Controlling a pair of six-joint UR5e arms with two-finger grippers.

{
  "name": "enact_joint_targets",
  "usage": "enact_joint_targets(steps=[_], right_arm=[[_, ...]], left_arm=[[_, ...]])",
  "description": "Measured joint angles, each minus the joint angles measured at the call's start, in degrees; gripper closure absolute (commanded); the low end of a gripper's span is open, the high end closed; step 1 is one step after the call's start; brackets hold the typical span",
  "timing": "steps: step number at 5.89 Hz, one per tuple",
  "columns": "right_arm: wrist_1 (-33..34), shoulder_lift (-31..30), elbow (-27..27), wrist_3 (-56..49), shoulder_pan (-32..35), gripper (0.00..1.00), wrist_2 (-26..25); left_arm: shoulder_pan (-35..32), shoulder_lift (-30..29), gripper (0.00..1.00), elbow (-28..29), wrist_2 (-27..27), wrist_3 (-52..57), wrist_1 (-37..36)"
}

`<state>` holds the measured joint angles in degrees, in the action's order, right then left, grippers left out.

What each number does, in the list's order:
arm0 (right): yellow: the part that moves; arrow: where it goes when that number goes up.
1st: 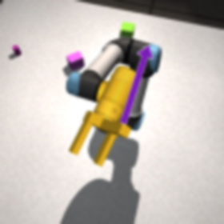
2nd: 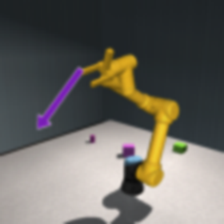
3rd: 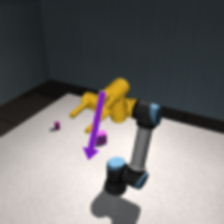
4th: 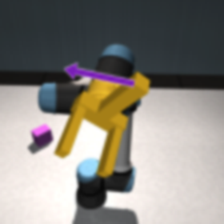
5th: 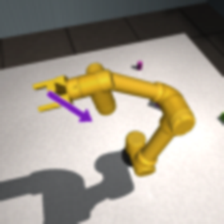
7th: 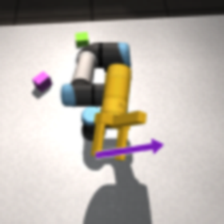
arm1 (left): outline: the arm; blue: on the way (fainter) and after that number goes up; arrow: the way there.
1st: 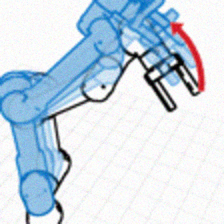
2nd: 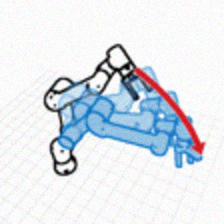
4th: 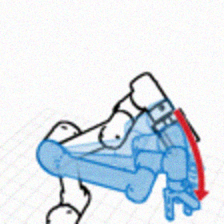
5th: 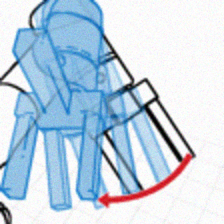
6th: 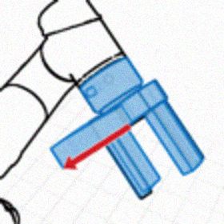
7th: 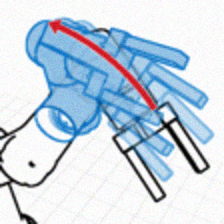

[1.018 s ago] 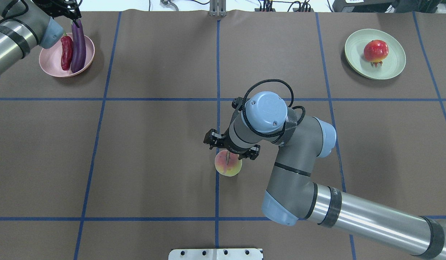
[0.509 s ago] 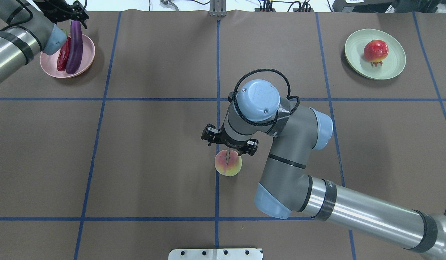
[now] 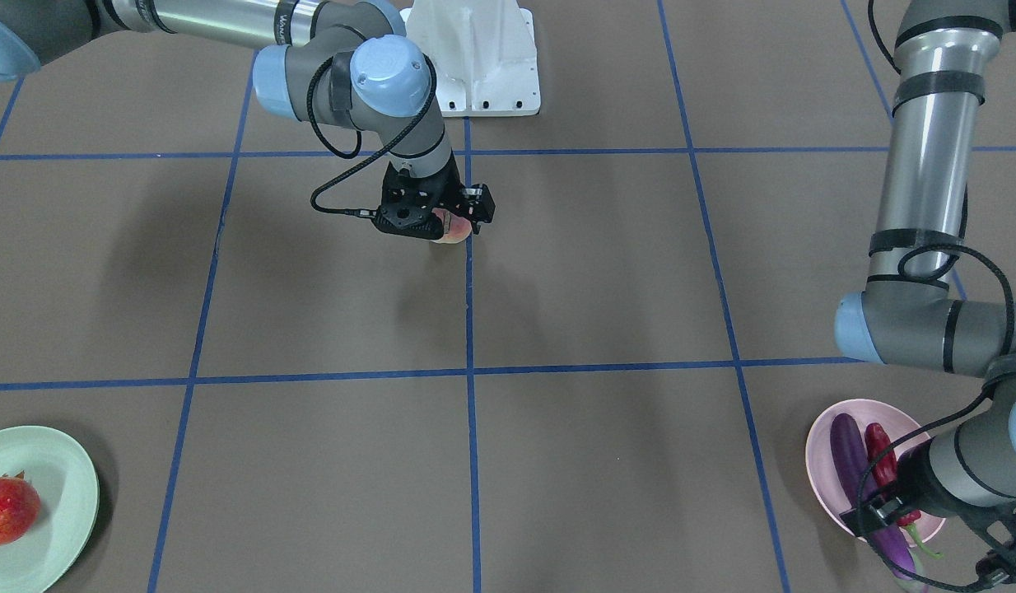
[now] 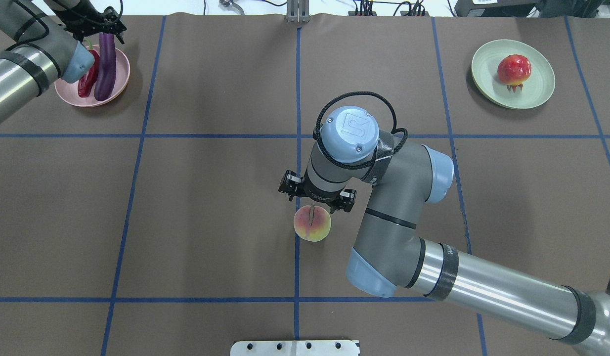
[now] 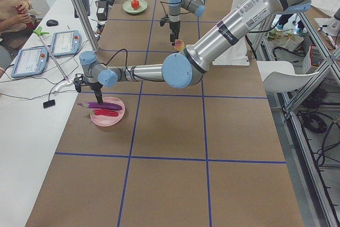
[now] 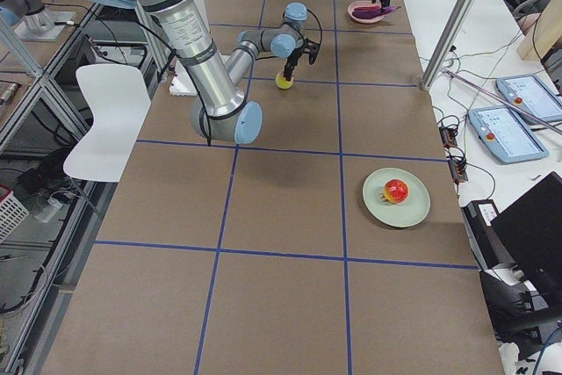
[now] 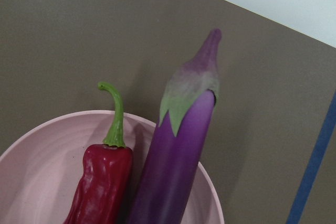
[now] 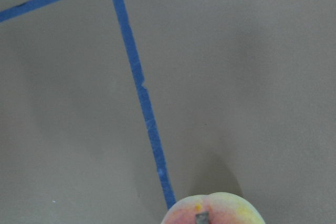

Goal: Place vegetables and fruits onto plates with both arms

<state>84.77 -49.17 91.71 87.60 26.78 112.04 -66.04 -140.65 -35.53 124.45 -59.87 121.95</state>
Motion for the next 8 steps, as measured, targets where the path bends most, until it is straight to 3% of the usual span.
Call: enact_joint_targets(steps=[3, 4, 5, 7, 8], right_arm=[[0.32, -0.08, -1.74, -1.85, -0.46, 0.0, 0.35], [0.29, 0.0, -2.4, -2.19, -0.7, 0.39, 0.46], [0.34, 0.03, -2.43, -2.22, -0.82, 0.99, 0.69], [0.16, -0.35, -2.11, -2.33, -0.72, 1.0, 3.1], [0.06, -0.2, -1.96, -2.25, -0.69, 0.51, 3.67]], left_arm=[[0.04, 0.06, 0.0, -0.39, 0.0, -0.26, 0.01], [0.18, 0.14, 0.0, -0.87, 0.0, -0.78, 0.0], [0.31, 0.17, 0.0, -1.33, 0.0, -1.33, 0.02], [0.61, 0.3, 0.0, -2.34, 0.04, -3.0, 0.04], [0.84, 0.65, 0.0, -3.18, 0.02, -3.83, 0.07]])
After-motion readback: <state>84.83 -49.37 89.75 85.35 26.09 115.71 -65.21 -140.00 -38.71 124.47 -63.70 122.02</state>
